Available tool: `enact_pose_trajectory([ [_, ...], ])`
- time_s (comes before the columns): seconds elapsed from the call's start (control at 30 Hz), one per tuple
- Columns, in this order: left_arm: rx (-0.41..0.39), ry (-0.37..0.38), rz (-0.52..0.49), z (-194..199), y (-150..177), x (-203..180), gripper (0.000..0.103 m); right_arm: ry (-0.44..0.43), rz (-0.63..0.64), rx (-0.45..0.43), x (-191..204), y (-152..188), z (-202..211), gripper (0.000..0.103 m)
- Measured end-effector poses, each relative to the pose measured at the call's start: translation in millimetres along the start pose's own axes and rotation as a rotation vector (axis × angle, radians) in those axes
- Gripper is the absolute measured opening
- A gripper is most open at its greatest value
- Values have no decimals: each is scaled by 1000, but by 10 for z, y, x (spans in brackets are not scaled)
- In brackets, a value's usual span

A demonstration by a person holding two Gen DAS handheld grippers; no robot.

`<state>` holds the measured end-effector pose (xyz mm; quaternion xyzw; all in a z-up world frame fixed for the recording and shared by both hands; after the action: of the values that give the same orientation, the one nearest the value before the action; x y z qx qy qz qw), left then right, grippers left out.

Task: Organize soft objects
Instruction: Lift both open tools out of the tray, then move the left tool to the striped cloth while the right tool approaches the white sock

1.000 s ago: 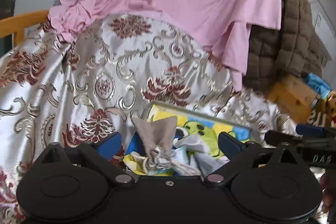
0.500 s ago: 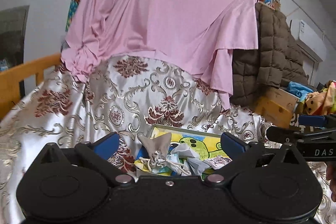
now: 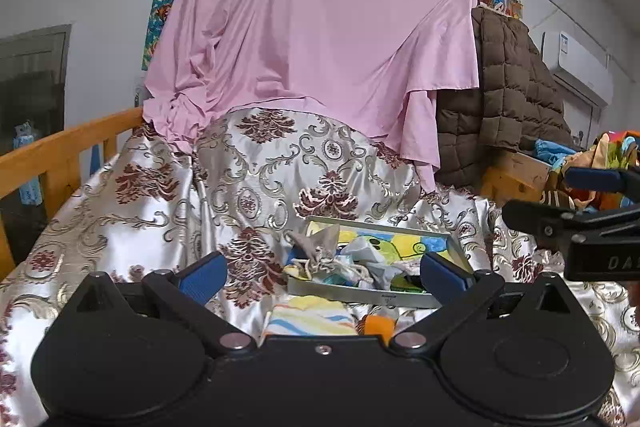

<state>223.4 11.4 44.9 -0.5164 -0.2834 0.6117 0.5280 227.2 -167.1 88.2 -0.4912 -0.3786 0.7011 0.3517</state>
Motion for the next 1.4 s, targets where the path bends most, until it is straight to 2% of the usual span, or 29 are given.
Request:
enact_pose_trajectory([
  [0.2,-19,-14,6,268,55,97,102,-14,17,-19,195,-51,197,103],
  [0.53,28,-42,44,516,202,294,102,-1,45,-66,553,87,374,103],
  [0.67,34,-74,72,472,201,373,102,25,40,-91,672,168,415,103],
  [0.8,56,-151,80,363,225,466,102,51,20,-94,728,220,385,103],
  [0.97,83,-226,92,288,247,599,102,94,-60,-65,743,368,305,103],
  [1.07,117,-253,96,238,285,652,102,87,-88,-28,758,506,237,103],
  [1.23,209,-312,82,115,410,726,102,42,-58,32,848,738,132,103],
  [1.4,266,-320,111,54,482,772,102,-20,-75,67,1009,949,63,103],
])
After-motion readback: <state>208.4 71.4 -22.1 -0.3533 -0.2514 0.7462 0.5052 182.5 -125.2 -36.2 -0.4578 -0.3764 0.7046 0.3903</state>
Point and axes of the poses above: each gripper's, at about its wrist camera, not at the fingertips, and z roughly against the way its jaws point, x to its left, y to its underside, the point moved 7 cm from there along -z, roughly the way its jaws point, and after that the axes turned 11 degrees about z, right-handed, at the moved point
